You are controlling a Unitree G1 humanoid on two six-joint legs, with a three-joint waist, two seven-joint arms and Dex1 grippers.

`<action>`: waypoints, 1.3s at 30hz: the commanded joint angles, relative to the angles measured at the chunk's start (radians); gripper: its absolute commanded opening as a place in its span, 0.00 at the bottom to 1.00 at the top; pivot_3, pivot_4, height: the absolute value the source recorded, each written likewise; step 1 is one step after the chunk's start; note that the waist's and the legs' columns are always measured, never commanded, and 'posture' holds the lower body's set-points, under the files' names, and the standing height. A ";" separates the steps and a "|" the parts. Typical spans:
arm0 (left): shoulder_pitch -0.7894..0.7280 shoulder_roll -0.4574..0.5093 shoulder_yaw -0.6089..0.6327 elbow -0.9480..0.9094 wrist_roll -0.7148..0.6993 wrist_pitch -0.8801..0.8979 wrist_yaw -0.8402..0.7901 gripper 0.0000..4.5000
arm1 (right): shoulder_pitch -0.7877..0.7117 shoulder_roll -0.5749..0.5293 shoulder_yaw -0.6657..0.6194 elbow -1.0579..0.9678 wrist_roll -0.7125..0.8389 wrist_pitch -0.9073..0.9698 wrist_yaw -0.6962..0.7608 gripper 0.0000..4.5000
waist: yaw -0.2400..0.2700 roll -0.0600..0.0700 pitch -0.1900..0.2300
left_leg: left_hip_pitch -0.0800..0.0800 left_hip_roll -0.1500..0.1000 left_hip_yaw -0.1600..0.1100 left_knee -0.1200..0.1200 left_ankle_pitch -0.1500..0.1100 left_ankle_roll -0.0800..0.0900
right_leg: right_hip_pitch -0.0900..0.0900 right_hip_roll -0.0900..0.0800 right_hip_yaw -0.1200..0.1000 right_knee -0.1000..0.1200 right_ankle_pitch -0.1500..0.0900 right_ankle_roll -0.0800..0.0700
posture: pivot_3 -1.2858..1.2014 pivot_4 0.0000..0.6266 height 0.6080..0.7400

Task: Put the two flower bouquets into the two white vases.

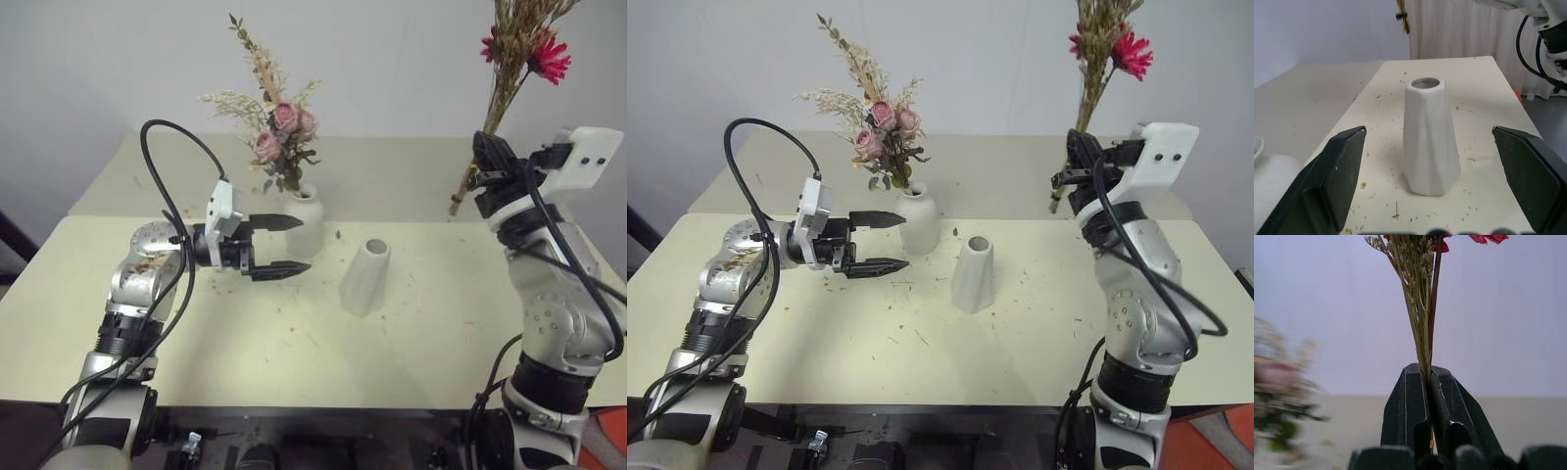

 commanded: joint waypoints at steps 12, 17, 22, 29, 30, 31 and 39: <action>-0.006 0.014 0.005 -0.043 -0.005 -0.003 0.017 1.00 | 0.066 0.078 0.125 -0.124 0.130 -0.064 0.005 0.00 | 0.000 0.000 0.000 | 0.001 0.000 0.000 -0.001 0.000 0.000 | 0.000 0.000 0.000 0.001 0.000 0.000 | 0.52 0.24 1.00; -0.006 0.012 0.004 -0.040 -0.001 -0.009 0.020 1.00 | 0.084 0.095 0.152 -0.107 0.124 -0.094 0.010 0.00 | 0.000 0.000 0.000 | 0.001 0.000 0.000 -0.001 0.000 0.000 | 0.000 0.000 0.000 0.000 0.000 0.000 | 0.52 0.24 1.00; -0.012 0.011 0.005 -0.032 0.000 -0.014 0.021 1.00 | 0.099 0.097 0.171 -0.082 0.105 -0.116 0.017 0.00 | 0.000 0.000 0.000 | 0.001 0.000 0.000 -0.001 0.000 0.000 | 0.000 0.001 0.000 0.000 0.000 0.000 | 0.52 0.24 1.00; -0.007 0.013 0.007 -0.036 0.002 -0.017 0.025 1.00 | 0.117 0.101 0.196 -0.069 0.096 -0.139 0.020 0.00 | 0.001 0.001 0.000 | 0.000 0.000 0.000 -0.001 0.000 0.000 | -0.001 0.001 0.000 0.000 0.000 0.000 | 0.52 0.24 1.00; -0.005 0.013 0.007 -0.038 0.002 -0.018 0.026 1.00 | 0.120 0.102 0.202 -0.066 0.092 -0.145 0.022 0.00 | 0.001 0.001 0.000 | 0.000 0.000 0.000 -0.001 0.000 0.000 | -0.001 0.001 0.000 0.000 0.000 0.000 | 0.52 0.24 1.00; -0.004 0.013 0.007 -0.040 0.002 -0.018 0.028 1.00 | 0.123 0.105 0.207 -0.061 0.089 -0.149 0.021 0.00 | 0.000 0.001 0.000 | 0.000 0.000 0.000 -0.001 0.000 0.000 | 0.000 0.001 0.000 0.000 0.000 0.000 | 0.52 0.24 1.00; 0.003 0.016 0.007 -0.049 0.003 -0.022 0.037 1.00 | 0.160 0.111 0.240 -0.036 0.062 -0.171 0.032 0.00 | 0.001 0.001 0.000 | 0.001 0.000 0.000 -0.001 0.000 0.000 | 0.000 0.001 0.000 0.000 0.000 0.000 | 0.52 0.24 1.00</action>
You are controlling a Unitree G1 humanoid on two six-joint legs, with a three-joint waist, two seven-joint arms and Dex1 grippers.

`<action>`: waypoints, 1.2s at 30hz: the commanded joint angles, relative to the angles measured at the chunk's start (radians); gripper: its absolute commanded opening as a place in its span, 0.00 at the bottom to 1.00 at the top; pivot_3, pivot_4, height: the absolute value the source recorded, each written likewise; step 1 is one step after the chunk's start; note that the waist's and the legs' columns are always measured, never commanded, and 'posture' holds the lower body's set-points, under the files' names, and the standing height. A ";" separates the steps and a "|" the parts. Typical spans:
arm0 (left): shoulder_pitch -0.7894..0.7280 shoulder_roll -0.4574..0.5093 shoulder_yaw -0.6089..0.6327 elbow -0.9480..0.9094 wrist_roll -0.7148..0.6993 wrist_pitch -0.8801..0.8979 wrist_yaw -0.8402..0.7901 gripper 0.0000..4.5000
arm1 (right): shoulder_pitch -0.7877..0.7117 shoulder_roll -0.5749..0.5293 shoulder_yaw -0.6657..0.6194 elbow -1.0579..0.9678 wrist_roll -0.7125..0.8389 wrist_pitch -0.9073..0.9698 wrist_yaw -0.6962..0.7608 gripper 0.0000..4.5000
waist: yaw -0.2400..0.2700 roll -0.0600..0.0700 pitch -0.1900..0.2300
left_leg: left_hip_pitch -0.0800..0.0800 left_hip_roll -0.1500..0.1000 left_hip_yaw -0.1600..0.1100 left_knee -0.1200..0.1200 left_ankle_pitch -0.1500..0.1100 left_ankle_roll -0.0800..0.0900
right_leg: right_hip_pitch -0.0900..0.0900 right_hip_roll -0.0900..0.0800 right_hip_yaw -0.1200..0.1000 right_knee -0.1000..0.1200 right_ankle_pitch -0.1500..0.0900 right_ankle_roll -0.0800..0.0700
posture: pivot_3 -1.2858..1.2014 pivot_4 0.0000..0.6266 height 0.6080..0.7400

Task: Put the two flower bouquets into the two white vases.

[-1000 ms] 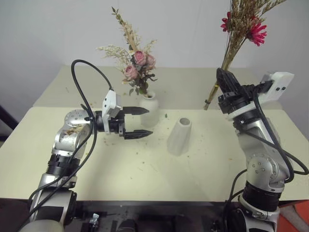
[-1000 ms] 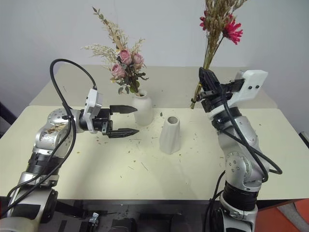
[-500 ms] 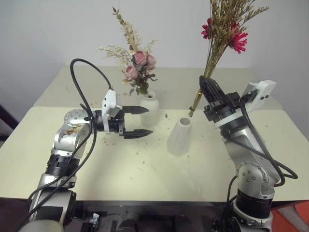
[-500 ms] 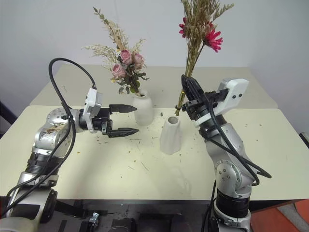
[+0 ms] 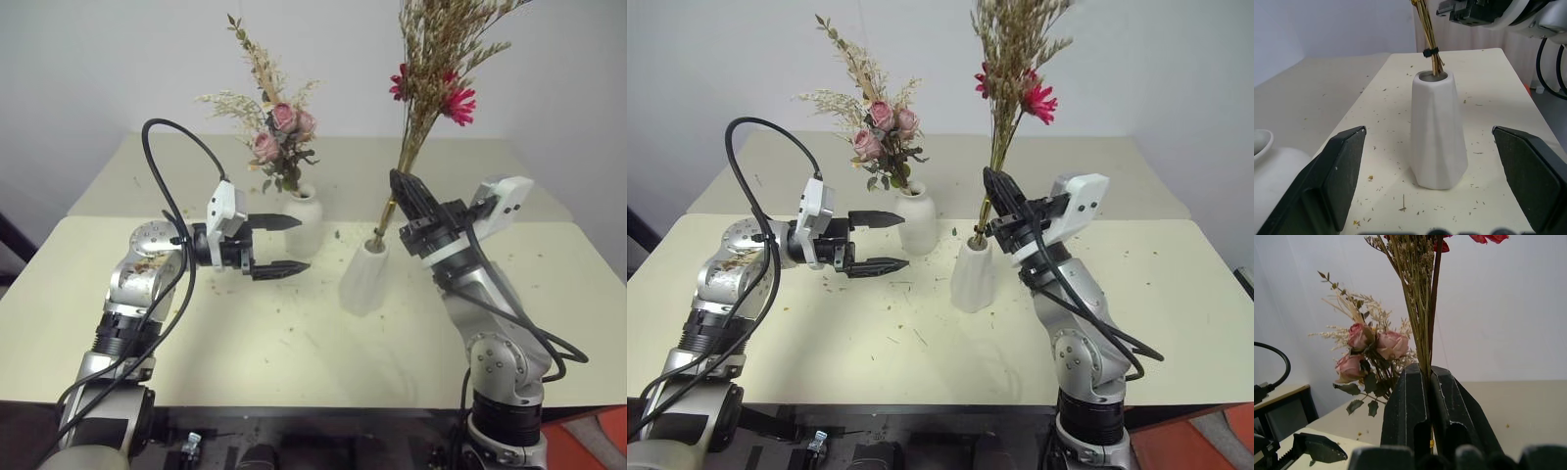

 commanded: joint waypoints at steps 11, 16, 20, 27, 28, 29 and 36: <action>-0.003 0.006 0.008 -0.028 0.007 -0.040 0.010 1.00 | 0.078 0.022 0.038 0.025 -0.037 -0.129 0.062 0.00 | 0.000 0.000 0.000 | 0.000 0.000 0.000 0.000 0.000 0.000 | 0.000 0.000 0.000 0.000 0.000 0.000 | 0.52 0.24 1.00; -0.003 0.005 0.010 -0.024 0.008 -0.048 0.008 1.00 | 0.108 0.031 0.062 0.043 -0.078 -0.200 0.090 0.00 | -0.001 0.000 0.000 | 0.000 0.000 0.000 0.000 0.000 0.000 | 0.000 0.000 0.000 0.000 0.000 0.000 | 0.52 0.24 1.00; 0.000 0.003 0.009 -0.024 0.009 -0.052 0.009 1.00 | 0.140 0.032 0.085 0.054 -0.115 -0.273 0.127 0.00 | 0.000 0.000 0.000 | 0.000 0.000 0.000 0.000 0.000 0.000 | 0.000 0.000 0.000 0.000 0.000 0.001 | 0.52 0.24 1.00; -0.003 -0.001 0.007 -0.019 0.012 -0.057 0.013 1.00 | 0.157 0.029 0.107 0.090 -0.171 -0.333 0.147 0.00 | -0.001 0.000 0.000 | 0.000 0.000 0.000 0.000 0.000 0.000 | 0.000 0.001 0.000 0.000 -0.001 0.001 | 0.52 0.24 1.00; -0.003 -0.002 0.007 -0.019 0.013 -0.058 0.013 1.00 | 0.157 0.028 0.108 0.094 -0.178 -0.337 0.147 0.00 | -0.001 0.000 0.000 | 0.000 0.000 0.000 0.000 0.000 0.000 | 0.000 0.001 0.000 0.000 -0.001 0.001 | 0.52 0.24 1.00; -0.003 -0.002 0.007 -0.018 0.014 -0.061 0.013 1.00 | 0.156 0.026 0.111 0.099 -0.194 -0.343 0.142 0.00 | 0.000 0.000 0.000 | 0.000 0.000 0.000 0.000 0.000 0.000 | 0.000 0.000 0.000 0.000 -0.001 0.001 | 0.52 0.24 1.00; -0.003 -0.005 0.009 -0.013 0.015 -0.069 0.013 1.00 | 0.158 0.025 0.109 0.099 -0.173 -0.351 0.177 0.20 | 0.000 0.000 0.000 | 0.000 0.000 0.000 0.000 0.000 0.000 | 0.000 0.000 0.000 0.000 0.000 0.001 | 0.52 0.24 1.00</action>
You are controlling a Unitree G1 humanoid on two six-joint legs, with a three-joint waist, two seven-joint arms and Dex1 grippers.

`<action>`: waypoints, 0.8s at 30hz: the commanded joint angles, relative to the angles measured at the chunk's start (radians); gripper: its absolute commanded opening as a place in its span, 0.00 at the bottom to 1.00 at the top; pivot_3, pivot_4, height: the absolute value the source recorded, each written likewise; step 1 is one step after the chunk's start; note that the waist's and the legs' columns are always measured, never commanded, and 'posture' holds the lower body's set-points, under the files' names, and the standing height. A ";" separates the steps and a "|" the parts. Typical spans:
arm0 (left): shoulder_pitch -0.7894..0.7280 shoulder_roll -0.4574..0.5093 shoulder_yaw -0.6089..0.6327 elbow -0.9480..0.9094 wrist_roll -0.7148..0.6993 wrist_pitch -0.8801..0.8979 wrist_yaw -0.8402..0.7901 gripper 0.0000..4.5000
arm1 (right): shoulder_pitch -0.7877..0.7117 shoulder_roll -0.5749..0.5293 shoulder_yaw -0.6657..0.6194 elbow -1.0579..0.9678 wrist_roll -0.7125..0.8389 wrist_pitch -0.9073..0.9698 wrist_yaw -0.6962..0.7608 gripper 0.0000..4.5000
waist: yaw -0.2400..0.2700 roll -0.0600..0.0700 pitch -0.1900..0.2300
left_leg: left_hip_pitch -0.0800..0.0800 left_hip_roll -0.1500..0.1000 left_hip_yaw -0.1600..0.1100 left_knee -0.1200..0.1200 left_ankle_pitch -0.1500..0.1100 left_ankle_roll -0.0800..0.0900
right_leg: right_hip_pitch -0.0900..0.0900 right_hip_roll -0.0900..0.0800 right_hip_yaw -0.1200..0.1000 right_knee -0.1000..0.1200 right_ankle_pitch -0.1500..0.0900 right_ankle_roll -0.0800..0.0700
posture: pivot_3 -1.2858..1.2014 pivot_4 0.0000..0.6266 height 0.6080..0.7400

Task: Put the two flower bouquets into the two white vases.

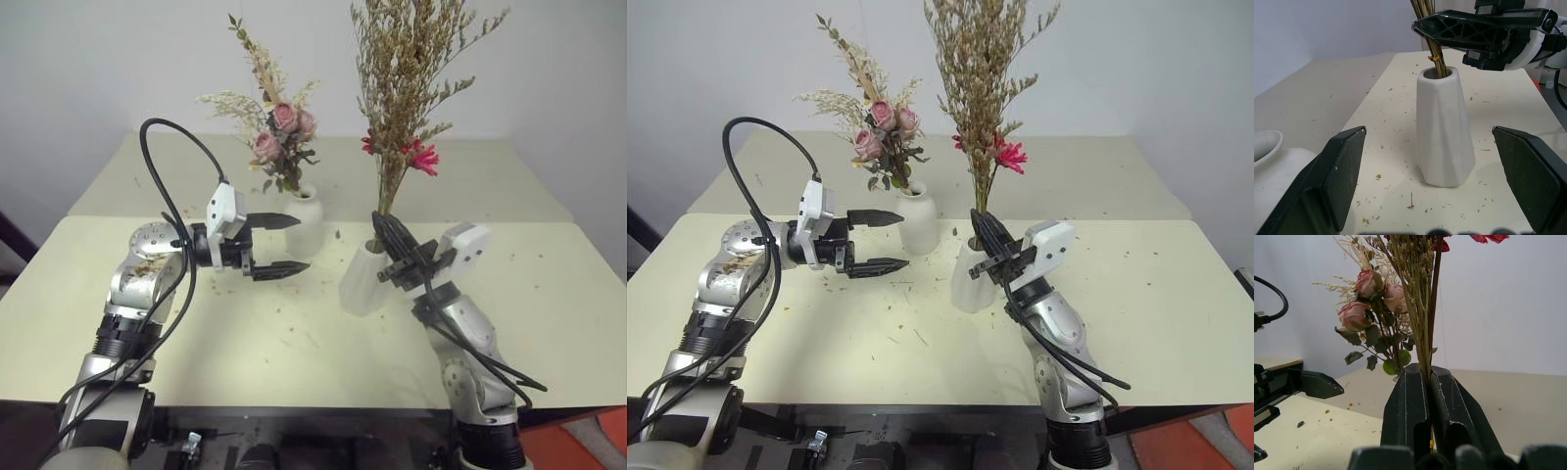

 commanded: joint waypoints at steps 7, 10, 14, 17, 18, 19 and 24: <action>-0.011 -0.004 0.011 -0.013 -0.004 -0.019 0.004 1.00 | 0.036 -0.027 -0.001 -0.062 0.012 -0.037 0.050 0.73 | 0.000 0.000 0.000 | 0.000 0.000 0.000 0.000 0.000 0.000 | 0.000 0.000 0.000 0.000 0.000 0.000 | 0.52 0.24 1.00; -0.012 -0.004 0.010 -0.011 -0.002 -0.018 0.004 1.00 | 0.052 -0.037 -0.009 -0.072 0.005 -0.032 0.045 0.96 | 0.000 0.000 0.000 | 0.000 0.000 0.000 0.000 0.000 0.000 | 0.000 0.000 0.000 0.000 0.000 0.000 | 0.52 0.24 1.00; -0.013 -0.005 0.010 -0.011 0.001 -0.021 0.004 1.00 | 0.107 -0.082 -0.045 -0.124 0.030 -0.015 0.060 0.99 | 0.001 0.000 0.000 | 0.000 0.000 0.000 0.000 0.000 0.000 | 0.000 0.000 0.000 0.000 0.000 0.000 | 0.52 0.24 1.00; -0.016 -0.007 0.011 -0.007 0.002 -0.022 0.005 1.00 | 0.167 -0.147 -0.077 -0.177 0.074 0.001 0.104 0.99 | 0.005 0.000 0.000 | 0.000 0.000 0.000 0.000 0.000 0.000 | 0.000 0.000 0.000 -0.001 0.000 0.000 | 0.52 0.24 1.00; -0.016 -0.008 0.012 -0.004 0.002 -0.024 0.005 1.00 | 0.191 -0.181 -0.093 -0.199 0.099 0.012 0.131 0.99 | 0.005 0.000 0.000 | 0.000 0.000 0.000 0.000 0.000 0.000 | 0.000 -0.001 0.000 -0.001 -0.001 0.001 | 0.52 0.24 1.00; -0.016 -0.008 0.012 -0.001 0.003 -0.025 0.005 1.00 | 0.215 -0.219 -0.108 -0.220 0.116 0.021 0.159 0.99 | 0.004 0.000 0.000 | 0.000 0.000 0.000 0.000 0.000 0.000 | 0.001 -0.001 0.000 -0.001 -0.001 0.001 | 0.52 0.24 1.00; -0.015 -0.008 0.015 0.007 0.010 -0.033 0.007 1.00 | 0.278 -0.366 -0.194 -0.251 0.148 0.067 0.210 0.99 | 0.000 0.000 0.000 | 0.001 0.000 0.000 0.000 0.000 0.000 | 0.002 0.000 0.000 -0.001 -0.003 0.004 | 0.52 0.24 1.00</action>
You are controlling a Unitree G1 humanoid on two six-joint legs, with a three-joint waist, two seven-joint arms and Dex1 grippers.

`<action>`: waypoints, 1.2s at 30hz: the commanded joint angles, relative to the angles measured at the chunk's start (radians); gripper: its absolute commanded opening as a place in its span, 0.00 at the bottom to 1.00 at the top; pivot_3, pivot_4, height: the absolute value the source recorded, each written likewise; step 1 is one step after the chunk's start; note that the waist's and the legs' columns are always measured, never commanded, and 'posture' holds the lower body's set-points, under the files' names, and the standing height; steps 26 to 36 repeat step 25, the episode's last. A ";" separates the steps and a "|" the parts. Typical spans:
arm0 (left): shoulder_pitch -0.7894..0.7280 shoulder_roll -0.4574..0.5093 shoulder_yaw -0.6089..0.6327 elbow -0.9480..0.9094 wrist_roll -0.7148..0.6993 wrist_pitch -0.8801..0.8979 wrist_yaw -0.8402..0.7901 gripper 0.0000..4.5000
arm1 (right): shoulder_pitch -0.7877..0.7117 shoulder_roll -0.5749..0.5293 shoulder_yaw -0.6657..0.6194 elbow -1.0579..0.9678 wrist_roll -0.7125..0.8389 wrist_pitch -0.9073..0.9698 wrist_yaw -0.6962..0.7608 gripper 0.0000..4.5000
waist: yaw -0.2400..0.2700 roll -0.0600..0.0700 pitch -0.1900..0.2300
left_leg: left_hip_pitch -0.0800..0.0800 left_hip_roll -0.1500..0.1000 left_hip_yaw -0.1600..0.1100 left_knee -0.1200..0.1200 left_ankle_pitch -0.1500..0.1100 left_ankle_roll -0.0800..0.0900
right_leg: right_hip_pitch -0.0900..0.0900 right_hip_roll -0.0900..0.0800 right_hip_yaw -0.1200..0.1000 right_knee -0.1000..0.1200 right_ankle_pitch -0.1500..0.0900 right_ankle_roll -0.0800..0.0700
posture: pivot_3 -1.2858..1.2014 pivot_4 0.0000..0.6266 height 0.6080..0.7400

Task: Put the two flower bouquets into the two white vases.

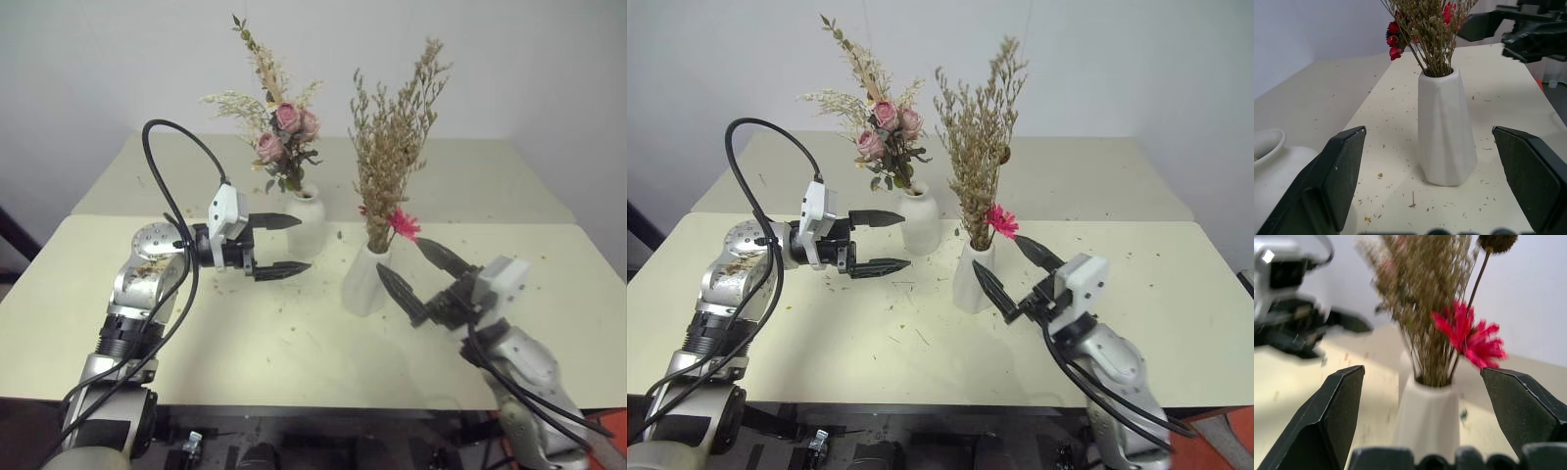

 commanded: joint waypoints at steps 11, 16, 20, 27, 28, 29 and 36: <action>0.119 0.150 0.131 -0.115 -0.034 0.010 0.030 1.00 | 0.125 -0.357 -0.345 0.074 0.092 0.056 0.265 0.99 | -0.002 0.000 0.000 | 0.000 0.001 0.001 0.000 0.000 0.000 | 0.000 0.000 0.001 0.000 -0.002 0.001 | 0.52 0.24 1.00; 0.235 0.264 0.255 -0.227 -0.112 0.097 0.037 1.00 | 0.115 -0.462 -0.428 0.194 0.114 0.064 0.406 0.99 | 0.001 0.000 0.000 | 0.001 0.001 0.001 0.000 0.000 0.000 | 0.001 0.000 0.001 0.000 -0.002 0.002 | 0.52 0.24 1.00; 0.349 0.351 0.314 -0.316 -0.127 0.122 0.024 1.00 | 0.074 -0.516 -0.429 0.284 0.083 0.061 0.436 0.99 | 0.001 0.000 0.000 | 0.001 0.001 0.001 -0.001 0.000 0.000 | 0.001 -0.001 0.001 -0.001 -0.003 0.002 | 0.52 0.24 1.00; 0.422 0.392 0.376 -0.366 -0.153 0.163 0.068 1.00 | 0.052 -0.568 -0.429 0.357 0.076 0.068 0.498 0.99 | 0.004 0.000 0.000 | 0.003 0.001 0.001 -0.001 0.000 0.000 | 0.002 0.000 0.000 0.000 -0.003 0.002 | 0.52 0.24 1.00; 0.422 0.392 0.376 -0.366 -0.153 0.163 0.068 1.00 | 0.052 -0.568 -0.429 0.357 0.076 0.068 0.498 0.99 | 0.004 0.000 0.000 | 0.003 0.001 0.001 -0.001 0.000 0.000 | 0.002 0.000 0.000 0.000 -0.003 0.002 | 0.52 0.24 1.00; 0.422 0.392 0.376 -0.366 -0.153 0.163 0.068 1.00 | 0.052 -0.568 -0.429 0.357 0.076 0.068 0.498 0.99 | 0.004 0.000 0.000 | 0.003 0.001 0.001 -0.001 0.000 0.000 | 0.002 0.000 0.000 0.000 -0.003 0.002 | 0.52 0.24 1.00; 0.422 0.392 0.376 -0.366 -0.153 0.163 0.068 1.00 | 0.052 -0.568 -0.429 0.357 0.076 0.068 0.498 0.99 | 0.004 0.000 0.000 | 0.003 0.001 0.001 -0.001 0.000 0.000 | 0.002 0.000 0.000 0.000 -0.003 0.002 | 0.52 0.24 1.00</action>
